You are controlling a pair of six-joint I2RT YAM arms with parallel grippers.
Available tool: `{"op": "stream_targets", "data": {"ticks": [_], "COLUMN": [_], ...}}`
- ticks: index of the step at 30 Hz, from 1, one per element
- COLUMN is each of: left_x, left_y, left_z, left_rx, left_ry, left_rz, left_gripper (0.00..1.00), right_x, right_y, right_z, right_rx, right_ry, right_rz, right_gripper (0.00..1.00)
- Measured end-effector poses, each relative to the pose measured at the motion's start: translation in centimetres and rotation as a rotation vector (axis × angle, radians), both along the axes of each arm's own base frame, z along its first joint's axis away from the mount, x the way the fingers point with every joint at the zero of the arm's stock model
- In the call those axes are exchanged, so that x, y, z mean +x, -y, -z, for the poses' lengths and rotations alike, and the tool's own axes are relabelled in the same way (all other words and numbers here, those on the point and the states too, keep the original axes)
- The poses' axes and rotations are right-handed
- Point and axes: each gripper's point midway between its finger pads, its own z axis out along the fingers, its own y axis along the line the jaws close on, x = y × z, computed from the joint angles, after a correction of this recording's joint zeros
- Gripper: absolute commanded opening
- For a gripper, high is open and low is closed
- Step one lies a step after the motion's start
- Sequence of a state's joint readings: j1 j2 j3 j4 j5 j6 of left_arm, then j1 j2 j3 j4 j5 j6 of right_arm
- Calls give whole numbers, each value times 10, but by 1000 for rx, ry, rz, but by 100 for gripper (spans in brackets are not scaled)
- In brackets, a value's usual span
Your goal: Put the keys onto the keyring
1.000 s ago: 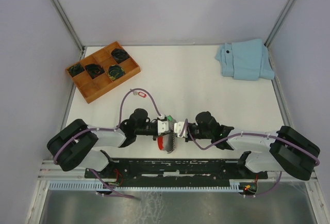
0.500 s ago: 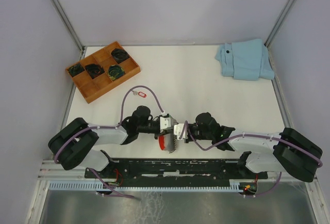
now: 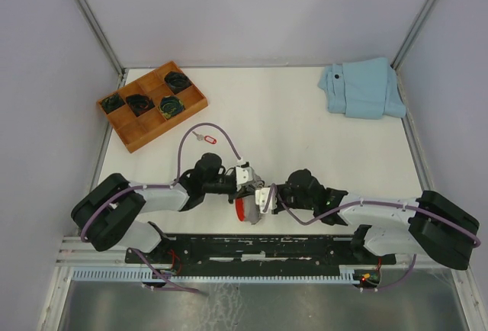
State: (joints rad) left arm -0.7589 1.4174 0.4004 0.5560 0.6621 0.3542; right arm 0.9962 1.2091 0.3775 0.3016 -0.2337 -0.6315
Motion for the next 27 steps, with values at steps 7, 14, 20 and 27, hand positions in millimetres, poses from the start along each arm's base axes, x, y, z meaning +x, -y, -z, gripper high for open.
{"op": "stream_targets", "data": {"ticks": [7, 14, 20, 27], "left_x": [0, 4, 7, 9], "left_y": [-3, -6, -9, -8], "left_z": [-2, -6, -12, -19], "left_rx": [-18, -48, -103, -146], "left_ry": [-79, -113, -123, -116], "left_rz": [-24, -49, -65, -66], "left_gripper": [3, 3, 3, 13], "right_x": [-1, 6, 11, 15], "right_y": [-2, -3, -4, -4], "right_z": [0, -1, -5, -13], "right_rx": [-24, -38, -27, -7], "right_ry": [52, 101, 127, 149], "right_rz": [-16, 4, 25, 44], "right_gripper": [1, 1, 1, 1]}}
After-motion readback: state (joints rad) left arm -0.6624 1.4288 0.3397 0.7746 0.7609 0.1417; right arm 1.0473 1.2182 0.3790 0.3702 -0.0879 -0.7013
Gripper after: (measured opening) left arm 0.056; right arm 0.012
